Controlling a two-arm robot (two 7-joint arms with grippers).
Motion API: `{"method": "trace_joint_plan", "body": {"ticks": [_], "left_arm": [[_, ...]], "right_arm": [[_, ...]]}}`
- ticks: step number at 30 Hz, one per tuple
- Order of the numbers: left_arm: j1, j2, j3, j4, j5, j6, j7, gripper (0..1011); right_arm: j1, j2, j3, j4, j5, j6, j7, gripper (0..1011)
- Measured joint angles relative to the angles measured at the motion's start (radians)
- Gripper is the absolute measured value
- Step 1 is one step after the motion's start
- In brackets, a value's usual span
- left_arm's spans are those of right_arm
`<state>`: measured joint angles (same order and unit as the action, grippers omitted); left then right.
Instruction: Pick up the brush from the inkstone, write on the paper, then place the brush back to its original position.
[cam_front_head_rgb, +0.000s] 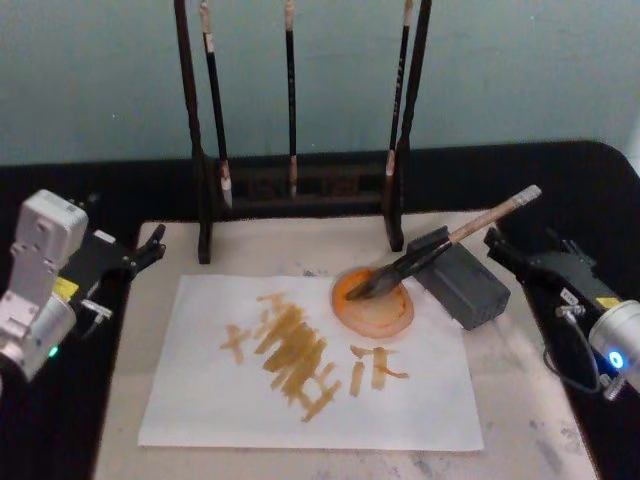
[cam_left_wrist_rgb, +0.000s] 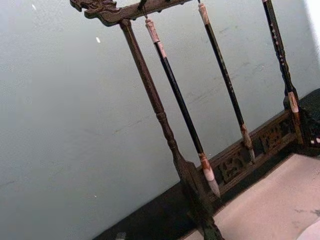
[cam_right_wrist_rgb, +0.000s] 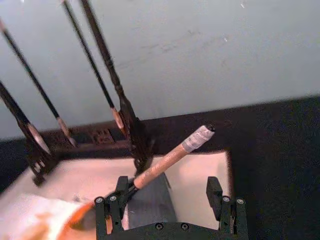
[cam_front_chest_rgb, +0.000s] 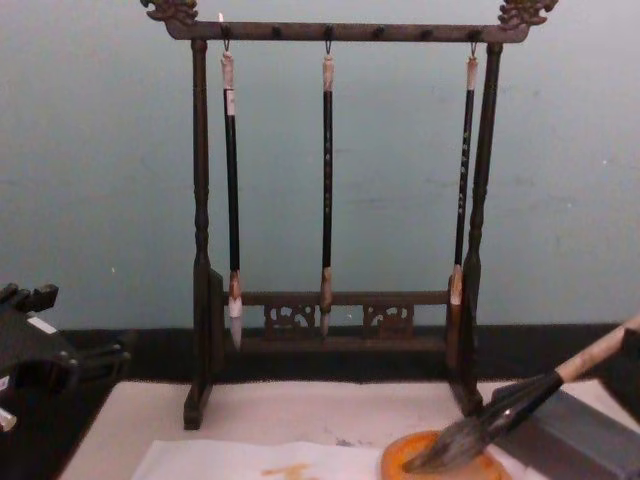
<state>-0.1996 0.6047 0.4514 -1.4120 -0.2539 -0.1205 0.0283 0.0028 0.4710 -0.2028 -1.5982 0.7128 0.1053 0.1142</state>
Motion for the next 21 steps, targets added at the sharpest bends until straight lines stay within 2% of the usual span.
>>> {"method": "trace_joint_plan", "body": {"ticks": [1,2,3,5,11,15,21], "left_arm": [[0.0,0.0,0.0,0.0,0.0,0.0,0.0,1010],[0.0,0.0,0.0,0.0,0.0,0.0,0.0,1010],[0.0,0.0,0.0,0.0,0.0,0.0,0.0,1010],[0.0,0.0,0.0,0.0,0.0,0.0,0.0,1010],[0.0,0.0,0.0,0.0,0.0,0.0,0.0,1010],[0.0,0.0,0.0,0.0,0.0,0.0,0.0,1010],[0.0,0.0,0.0,0.0,0.0,0.0,0.0,1010]], "right_arm": [[0.004,-0.018,0.014,0.007,0.036,0.02,0.01,1000],[0.004,-0.018,0.014,0.007,0.036,0.02,0.01,1000],[0.009,-0.037,0.028,0.015,0.074,0.042,0.017,1000],[0.02,-0.06,0.043,0.027,0.122,0.068,0.022,1000],[0.053,-0.095,0.057,0.062,0.225,0.114,0.022,1000],[0.076,-0.109,0.058,0.086,0.27,0.135,0.018,1000],[0.112,-0.121,0.047,0.122,0.307,0.154,0.011,1000]]}}
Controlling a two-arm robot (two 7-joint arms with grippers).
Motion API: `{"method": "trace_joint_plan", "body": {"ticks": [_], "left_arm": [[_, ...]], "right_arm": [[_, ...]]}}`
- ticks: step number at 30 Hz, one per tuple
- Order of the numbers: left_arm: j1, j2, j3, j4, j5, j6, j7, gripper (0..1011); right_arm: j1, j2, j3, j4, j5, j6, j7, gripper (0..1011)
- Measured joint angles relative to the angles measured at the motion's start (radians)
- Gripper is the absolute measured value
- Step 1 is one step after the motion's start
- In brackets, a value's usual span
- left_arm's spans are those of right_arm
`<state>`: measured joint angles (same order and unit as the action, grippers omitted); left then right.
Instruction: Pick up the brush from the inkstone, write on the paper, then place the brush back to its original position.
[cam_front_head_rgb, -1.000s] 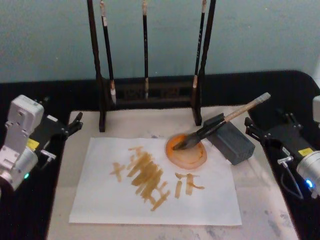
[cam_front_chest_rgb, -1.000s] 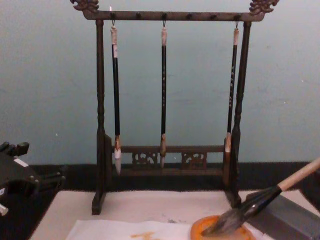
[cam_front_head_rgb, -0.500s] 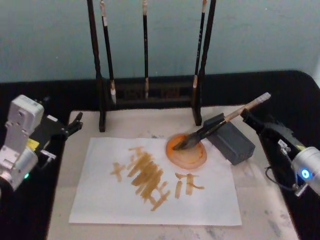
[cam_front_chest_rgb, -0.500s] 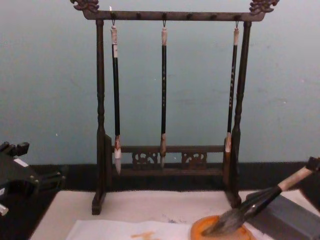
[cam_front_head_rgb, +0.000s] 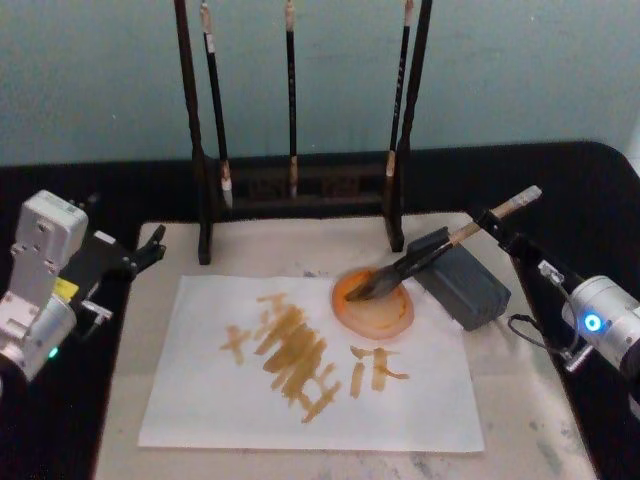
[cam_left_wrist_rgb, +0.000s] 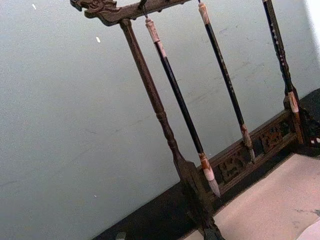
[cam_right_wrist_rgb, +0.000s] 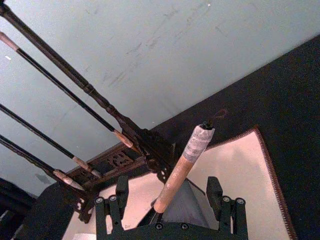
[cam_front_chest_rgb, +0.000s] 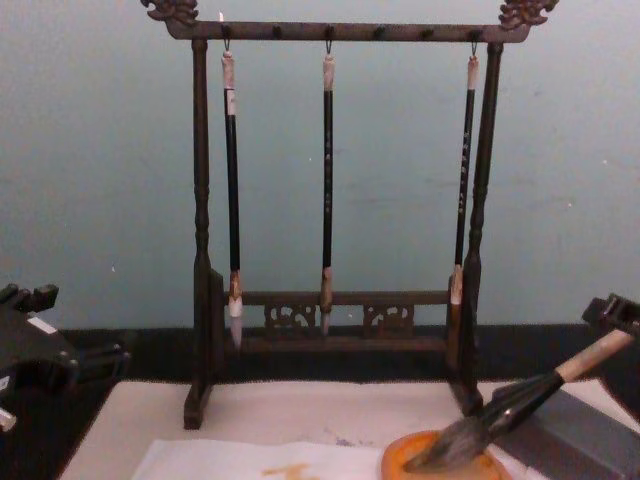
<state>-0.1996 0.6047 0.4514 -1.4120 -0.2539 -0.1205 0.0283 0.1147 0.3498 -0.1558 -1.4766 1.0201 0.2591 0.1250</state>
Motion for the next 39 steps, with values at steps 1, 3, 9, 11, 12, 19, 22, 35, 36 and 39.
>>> {"method": "trace_joint_plan", "body": {"ticks": [1,3,9,11,12,19,22,35,36,39], "left_arm": [[0.0,0.0,0.0,0.0,0.0,0.0,0.0,1009],[0.0,0.0,0.0,0.0,0.0,0.0,0.0,1010],[0.0,0.0,0.0,0.0,0.0,0.0,0.0,1010],[0.0,0.0,0.0,0.0,0.0,0.0,0.0,1010],[0.0,0.0,0.0,0.0,0.0,0.0,0.0,1010],[0.0,0.0,0.0,0.0,0.0,0.0,0.0,1010],[0.0,0.0,0.0,0.0,0.0,0.0,0.0,1010],[0.0,0.0,0.0,0.0,0.0,0.0,0.0,1010],[0.0,0.0,0.0,0.0,0.0,0.0,0.0,1010],[0.0,0.0,0.0,0.0,0.0,0.0,0.0,1010]], "right_arm": [[0.009,-0.002,-0.005,0.01,0.008,0.004,-0.002,1000],[0.021,-0.005,-0.012,0.022,0.019,0.008,-0.004,1000],[0.046,-0.009,-0.028,0.053,0.039,0.011,-0.004,1000],[0.057,-0.009,-0.035,0.067,0.045,0.011,-0.003,1000],[0.061,-0.009,-0.037,0.072,0.046,0.011,-0.003,1000],[0.089,-0.008,-0.057,0.109,0.061,0.001,0.008,1000],[0.098,-0.005,-0.066,0.121,0.067,-0.004,0.016,1000],[0.112,0.007,-0.083,0.138,0.072,-0.014,0.034,1000],[0.112,0.006,-0.083,0.138,0.072,-0.014,0.034,1000],[0.112,0.006,-0.082,0.138,0.072,-0.014,0.033,995]]}}
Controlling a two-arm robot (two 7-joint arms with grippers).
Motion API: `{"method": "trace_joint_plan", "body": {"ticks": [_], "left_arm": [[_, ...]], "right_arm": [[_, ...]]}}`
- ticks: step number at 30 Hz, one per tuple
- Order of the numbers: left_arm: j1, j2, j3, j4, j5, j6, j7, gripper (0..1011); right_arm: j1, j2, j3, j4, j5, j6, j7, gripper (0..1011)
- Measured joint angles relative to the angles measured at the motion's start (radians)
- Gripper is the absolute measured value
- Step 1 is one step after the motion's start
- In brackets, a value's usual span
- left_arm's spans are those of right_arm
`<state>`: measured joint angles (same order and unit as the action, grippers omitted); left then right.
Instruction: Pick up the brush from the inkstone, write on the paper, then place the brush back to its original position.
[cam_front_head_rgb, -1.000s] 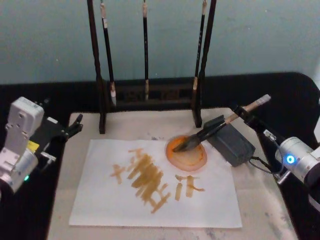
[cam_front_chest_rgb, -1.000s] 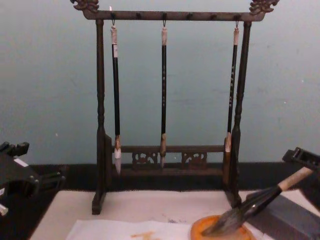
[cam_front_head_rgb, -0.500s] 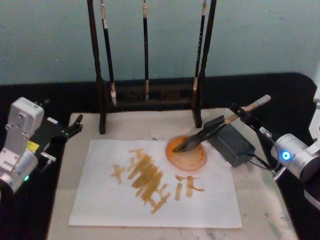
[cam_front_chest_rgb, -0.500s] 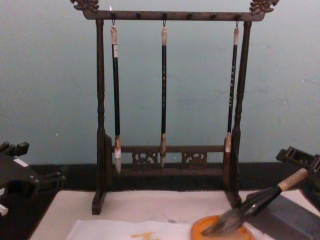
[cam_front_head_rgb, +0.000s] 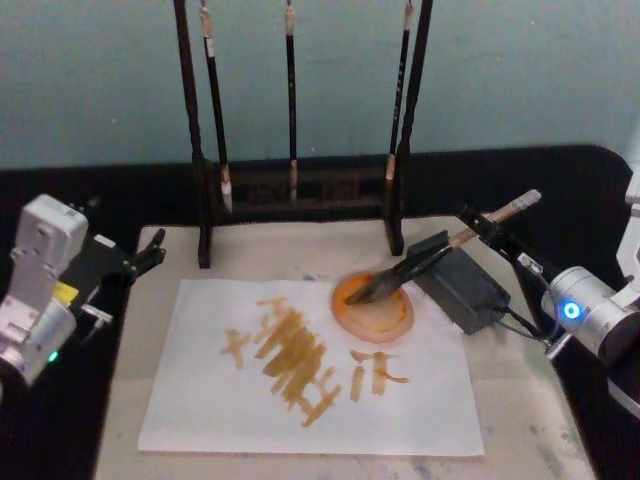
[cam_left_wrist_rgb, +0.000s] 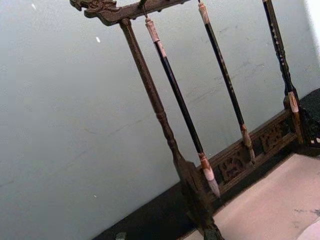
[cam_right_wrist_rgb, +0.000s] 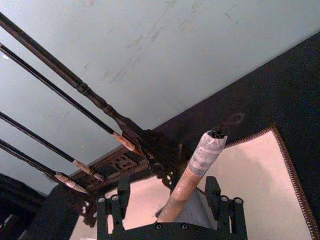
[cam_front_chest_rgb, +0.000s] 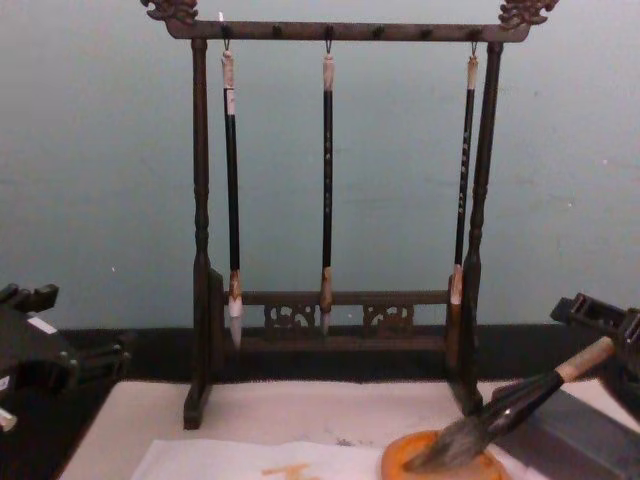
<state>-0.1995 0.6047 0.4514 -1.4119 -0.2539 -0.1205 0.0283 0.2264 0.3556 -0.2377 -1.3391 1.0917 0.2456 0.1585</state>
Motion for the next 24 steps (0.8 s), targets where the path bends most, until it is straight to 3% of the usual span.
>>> {"method": "trace_joint_plan", "body": {"ticks": [12,15,24], "left_arm": [[0.0,0.0,0.0,0.0,0.0,0.0,0.0,1010],[0.0,0.0,0.0,0.0,0.0,0.0,0.0,1010],[0.0,0.0,0.0,0.0,0.0,0.0,0.0,1010]], "right_arm": [[-0.001,-0.001,0.002,-0.001,0.001,0.001,-0.002,688],[-0.001,-0.001,0.002,-0.001,0.001,0.001,-0.002,547],[-0.001,-0.002,0.003,-0.002,0.001,0.002,-0.003,279]]}}
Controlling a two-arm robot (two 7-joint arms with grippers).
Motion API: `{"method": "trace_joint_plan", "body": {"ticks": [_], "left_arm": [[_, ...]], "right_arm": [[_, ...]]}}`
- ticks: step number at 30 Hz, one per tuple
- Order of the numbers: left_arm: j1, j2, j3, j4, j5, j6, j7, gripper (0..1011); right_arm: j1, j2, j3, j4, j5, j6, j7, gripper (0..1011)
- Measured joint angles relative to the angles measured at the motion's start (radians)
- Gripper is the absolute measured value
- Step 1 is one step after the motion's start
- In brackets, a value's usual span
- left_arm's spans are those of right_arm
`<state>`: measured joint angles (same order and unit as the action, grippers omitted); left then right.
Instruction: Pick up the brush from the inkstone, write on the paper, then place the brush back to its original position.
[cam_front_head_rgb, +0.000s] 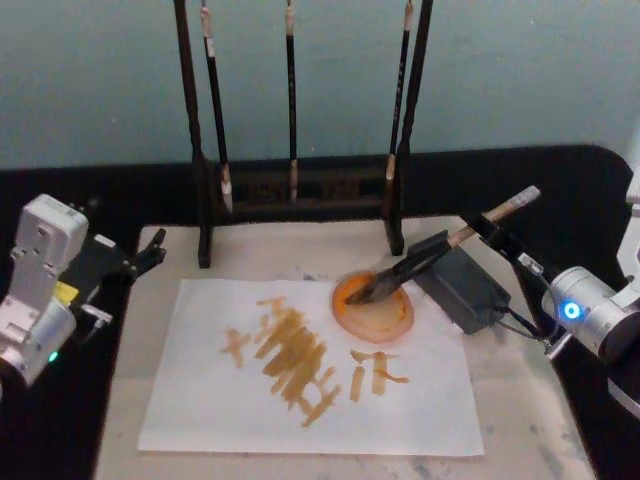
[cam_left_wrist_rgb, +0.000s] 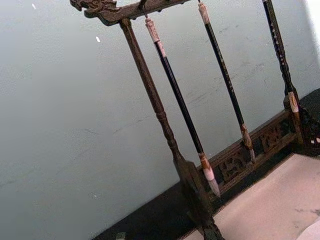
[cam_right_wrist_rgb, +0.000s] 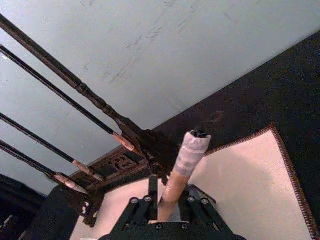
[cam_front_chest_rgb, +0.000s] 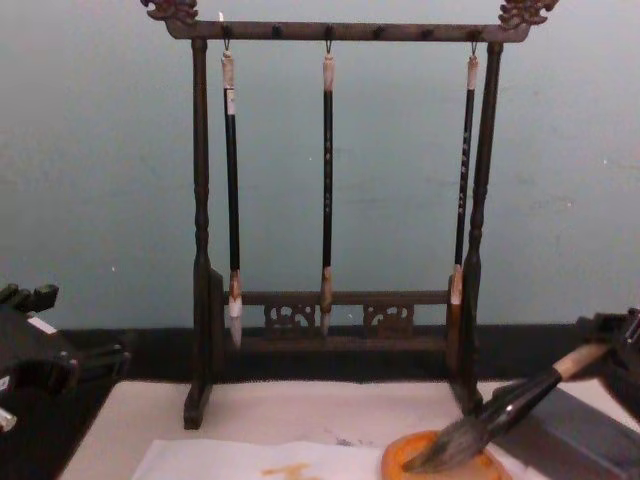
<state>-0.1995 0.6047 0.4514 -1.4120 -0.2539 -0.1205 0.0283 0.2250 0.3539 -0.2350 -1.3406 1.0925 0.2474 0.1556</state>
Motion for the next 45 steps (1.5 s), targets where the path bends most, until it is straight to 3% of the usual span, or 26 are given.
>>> {"method": "trace_joint_plan", "body": {"ticks": [5,27,39,45], "left_arm": [[0.0,0.0,0.0,0.0,0.0,0.0,0.0,1010],[0.0,0.0,0.0,0.0,0.0,0.0,0.0,1010],[0.0,0.0,0.0,0.0,0.0,0.0,0.0,1010],[0.0,0.0,0.0,0.0,0.0,0.0,0.0,1010]], "right_arm": [[0.0,0.0,0.0,0.0,0.001,0.0,0.0,180],[0.003,0.007,-0.011,-0.007,0.003,-0.017,0.005,179],[0.012,0.041,-0.045,-0.058,0.016,-0.052,0.034,177],[0.017,0.079,-0.077,-0.105,-0.025,-0.088,0.058,177]]}}
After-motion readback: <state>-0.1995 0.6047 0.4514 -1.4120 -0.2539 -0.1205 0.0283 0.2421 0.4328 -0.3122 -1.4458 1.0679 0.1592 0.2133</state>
